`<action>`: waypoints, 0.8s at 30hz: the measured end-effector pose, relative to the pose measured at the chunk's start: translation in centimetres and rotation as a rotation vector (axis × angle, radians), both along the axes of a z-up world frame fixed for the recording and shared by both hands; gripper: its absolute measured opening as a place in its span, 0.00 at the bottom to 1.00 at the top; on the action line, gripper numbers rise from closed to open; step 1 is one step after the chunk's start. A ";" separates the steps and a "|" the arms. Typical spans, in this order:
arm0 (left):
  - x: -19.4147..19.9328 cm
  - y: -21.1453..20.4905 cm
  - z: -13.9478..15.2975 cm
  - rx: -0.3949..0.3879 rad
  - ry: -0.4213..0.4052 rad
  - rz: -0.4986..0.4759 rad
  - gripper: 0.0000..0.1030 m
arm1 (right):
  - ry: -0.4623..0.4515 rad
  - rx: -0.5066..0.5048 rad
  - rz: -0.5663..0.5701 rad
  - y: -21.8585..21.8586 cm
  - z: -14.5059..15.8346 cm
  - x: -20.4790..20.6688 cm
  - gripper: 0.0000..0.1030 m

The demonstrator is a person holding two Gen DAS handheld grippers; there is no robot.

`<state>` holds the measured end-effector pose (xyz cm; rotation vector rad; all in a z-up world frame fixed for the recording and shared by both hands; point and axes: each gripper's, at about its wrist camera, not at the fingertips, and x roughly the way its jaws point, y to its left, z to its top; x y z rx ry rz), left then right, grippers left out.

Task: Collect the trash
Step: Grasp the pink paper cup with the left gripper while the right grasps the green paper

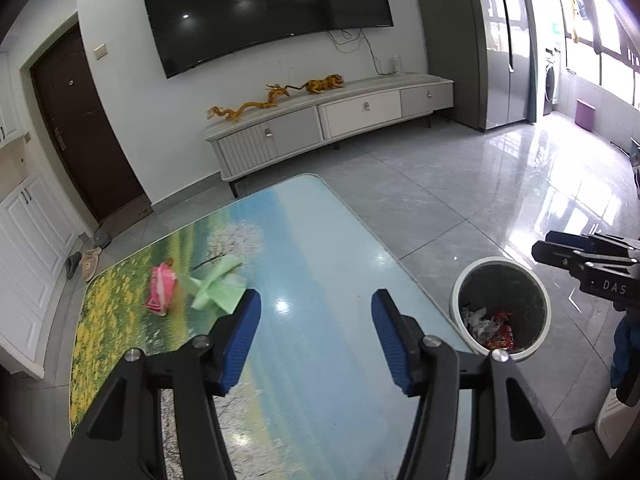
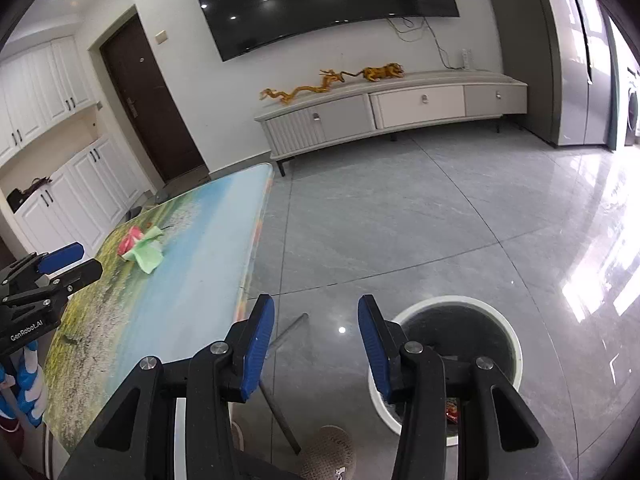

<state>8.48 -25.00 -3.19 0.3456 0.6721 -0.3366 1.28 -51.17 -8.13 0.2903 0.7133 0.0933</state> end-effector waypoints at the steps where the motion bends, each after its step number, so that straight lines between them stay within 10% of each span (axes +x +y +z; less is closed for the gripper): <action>1: -0.3 1.2 0.5 -0.004 -0.010 0.012 0.54 | -0.007 -0.007 0.015 0.7 0.5 0.2 0.40; 24: 1.1 12.2 1.6 -0.093 -0.037 0.169 0.54 | -0.036 -0.103 0.233 13.4 4.4 5.4 0.47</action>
